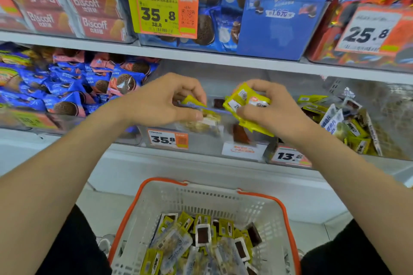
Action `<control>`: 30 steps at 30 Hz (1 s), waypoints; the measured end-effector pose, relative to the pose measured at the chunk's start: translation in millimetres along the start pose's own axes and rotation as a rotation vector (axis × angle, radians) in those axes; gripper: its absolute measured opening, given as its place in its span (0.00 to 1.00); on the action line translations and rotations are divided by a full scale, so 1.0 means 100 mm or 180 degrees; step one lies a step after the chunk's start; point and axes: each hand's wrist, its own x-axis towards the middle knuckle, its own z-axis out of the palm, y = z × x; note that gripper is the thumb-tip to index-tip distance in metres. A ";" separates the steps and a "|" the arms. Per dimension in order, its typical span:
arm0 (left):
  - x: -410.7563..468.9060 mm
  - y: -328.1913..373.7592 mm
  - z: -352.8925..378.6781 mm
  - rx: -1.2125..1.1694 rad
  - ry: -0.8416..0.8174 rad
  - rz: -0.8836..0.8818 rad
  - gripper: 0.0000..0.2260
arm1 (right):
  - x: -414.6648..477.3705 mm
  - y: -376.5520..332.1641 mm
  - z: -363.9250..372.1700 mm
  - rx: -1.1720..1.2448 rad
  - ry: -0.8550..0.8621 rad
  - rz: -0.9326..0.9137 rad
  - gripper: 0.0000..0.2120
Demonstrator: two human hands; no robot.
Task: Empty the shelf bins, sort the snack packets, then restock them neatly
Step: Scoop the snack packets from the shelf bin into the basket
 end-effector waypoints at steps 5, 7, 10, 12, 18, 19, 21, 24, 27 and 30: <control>-0.10 0.04 0.20 -0.0124 -0.1162 0.0046 0.06 | -0.15 0.19 -0.04 -0.1273 -0.1158 -0.0195 0.05; -0.10 -0.05 0.41 0.0039 -0.1734 -0.0160 0.06 | -0.17 0.35 0.01 -0.1737 -0.1745 -0.0080 0.08; -0.09 -0.17 0.68 0.0936 -0.2496 -0.0615 0.18 | -0.22 0.42 0.07 -0.2081 -0.2346 0.0413 0.19; -0.04 -0.22 0.72 0.1218 -0.2156 -0.0552 0.18 | -0.18 0.35 0.07 -0.2038 -0.2181 0.0216 0.12; 0.37 -0.32 0.61 0.0365 0.0443 -0.0549 0.06 | 0.40 0.54 0.07 -0.2605 -0.0244 0.0137 0.11; 0.44 -0.38 0.62 0.0559 0.0614 -0.0550 0.05 | 0.51 0.64 0.08 -0.2912 -0.0302 0.0331 0.12; 0.60 -0.56 0.65 0.0817 0.0478 -0.0724 0.06 | 0.70 0.82 0.15 -0.3108 -0.0579 0.0830 0.15; 0.81 -0.86 0.68 0.1315 -0.0417 -0.1221 0.17 | 0.84 1.01 0.31 -0.3273 -0.0900 0.1219 0.23; 0.97 -1.10 0.67 0.1774 -0.1129 -0.1468 0.29 | 0.94 1.15 0.37 -0.3549 -0.0784 0.1231 0.24; 1.10 -1.32 0.67 0.1934 -0.1347 -0.1502 0.39 | 1.04 1.25 0.37 -0.3621 -0.0695 0.1142 0.16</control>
